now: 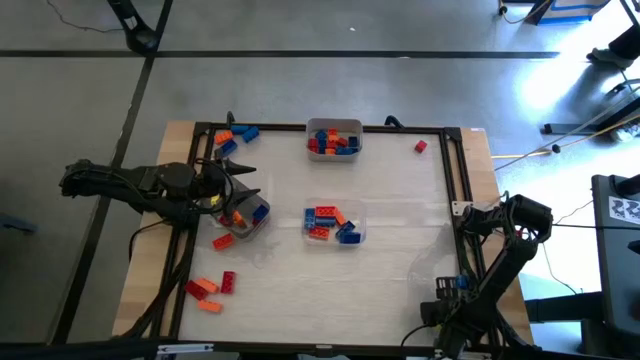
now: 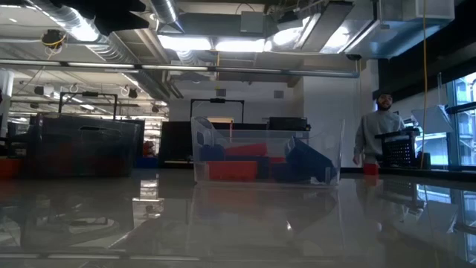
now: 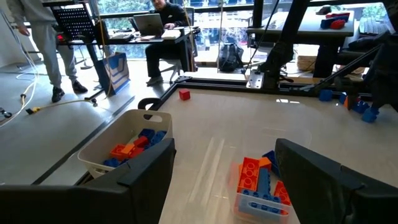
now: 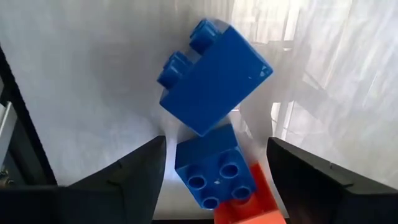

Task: Sort blocks by size
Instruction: Put the small blue game piece into the gray bin

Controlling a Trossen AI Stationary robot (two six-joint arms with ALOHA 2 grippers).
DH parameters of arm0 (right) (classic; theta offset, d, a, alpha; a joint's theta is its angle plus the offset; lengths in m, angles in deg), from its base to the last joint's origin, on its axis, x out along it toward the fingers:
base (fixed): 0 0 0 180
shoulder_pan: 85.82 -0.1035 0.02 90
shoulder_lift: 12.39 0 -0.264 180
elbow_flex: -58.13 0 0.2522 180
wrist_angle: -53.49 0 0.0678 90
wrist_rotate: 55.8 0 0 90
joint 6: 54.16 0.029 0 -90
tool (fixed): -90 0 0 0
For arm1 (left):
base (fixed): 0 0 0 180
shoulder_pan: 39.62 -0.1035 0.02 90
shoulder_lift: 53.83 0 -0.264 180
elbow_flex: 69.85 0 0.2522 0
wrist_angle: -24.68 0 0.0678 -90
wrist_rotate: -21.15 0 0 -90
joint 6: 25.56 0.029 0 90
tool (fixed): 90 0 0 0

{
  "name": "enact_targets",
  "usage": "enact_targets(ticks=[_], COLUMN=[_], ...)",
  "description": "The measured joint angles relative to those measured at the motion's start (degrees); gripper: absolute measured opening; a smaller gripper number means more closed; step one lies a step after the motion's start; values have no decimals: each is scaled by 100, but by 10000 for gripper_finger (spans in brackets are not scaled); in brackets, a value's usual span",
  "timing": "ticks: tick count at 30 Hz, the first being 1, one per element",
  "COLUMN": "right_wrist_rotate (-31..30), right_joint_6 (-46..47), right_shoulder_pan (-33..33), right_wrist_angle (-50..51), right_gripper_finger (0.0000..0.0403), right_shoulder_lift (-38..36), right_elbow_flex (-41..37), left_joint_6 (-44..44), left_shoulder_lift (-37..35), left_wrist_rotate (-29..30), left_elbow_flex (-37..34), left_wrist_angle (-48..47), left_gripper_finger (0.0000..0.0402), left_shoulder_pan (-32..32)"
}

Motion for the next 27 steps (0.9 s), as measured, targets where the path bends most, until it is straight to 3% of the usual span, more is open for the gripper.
enact_targets(ticks=[5, 13, 27], right_wrist_rotate=[-9, -84, -72], right_joint_6=[59, 42, -224], right_shoulder_pan=[2, 253, 1388], right_wrist_angle=[-22, 210, 551], right_gripper_finger=[247, 137, 147], right_shoulder_lift=[4, 17, 22], right_elbow_flex=[2, -7, -1], left_joint_6=[13, 26, 9], left_shoulder_lift=[0, 0, 0], left_wrist_rotate=[0, 0, 0], left_elbow_flex=[0, 0, 0], left_wrist_angle=[-11, -52, -48], left_gripper_finger=[265, 265, 265], left_shoulder_pan=[0, 0, 0])
